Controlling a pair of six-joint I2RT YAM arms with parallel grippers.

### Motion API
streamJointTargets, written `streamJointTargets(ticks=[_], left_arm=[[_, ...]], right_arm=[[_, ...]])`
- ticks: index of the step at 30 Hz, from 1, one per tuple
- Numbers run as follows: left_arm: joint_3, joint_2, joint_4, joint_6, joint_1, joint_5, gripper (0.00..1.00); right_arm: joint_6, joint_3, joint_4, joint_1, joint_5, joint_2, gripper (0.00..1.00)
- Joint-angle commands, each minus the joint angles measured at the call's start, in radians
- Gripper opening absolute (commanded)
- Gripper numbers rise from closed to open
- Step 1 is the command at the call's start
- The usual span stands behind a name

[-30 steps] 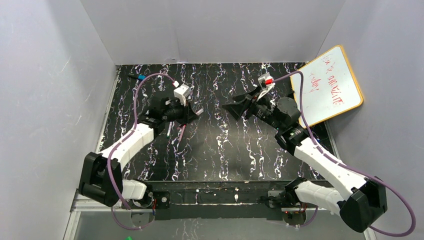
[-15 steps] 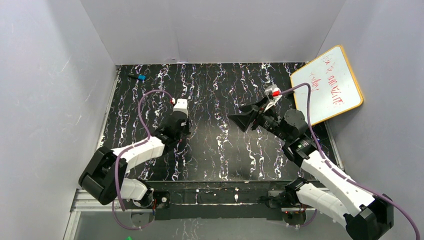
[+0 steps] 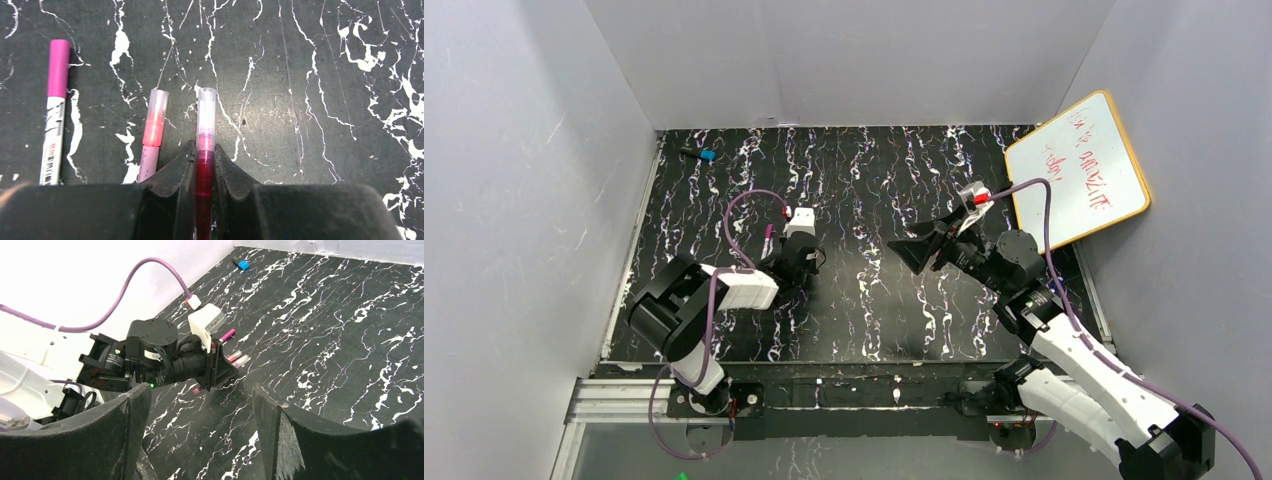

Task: Insert the pens into the pen caps

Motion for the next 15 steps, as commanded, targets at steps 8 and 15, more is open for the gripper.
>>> streamJointTargets(ticks=[8, 15], left_arm=[[0.032, 0.072, 0.176, 0.02, -0.006, 0.107, 0.12], [0.025, 0.061, 0.194, 0.03, -0.006, 0.15, 0.26]], right_arm=[[0.003, -0.018, -0.023, -0.007, 0.034, -0.053, 0.84], [0.004, -0.012, -0.035, -0.008, 0.04, -0.049, 0.9]])
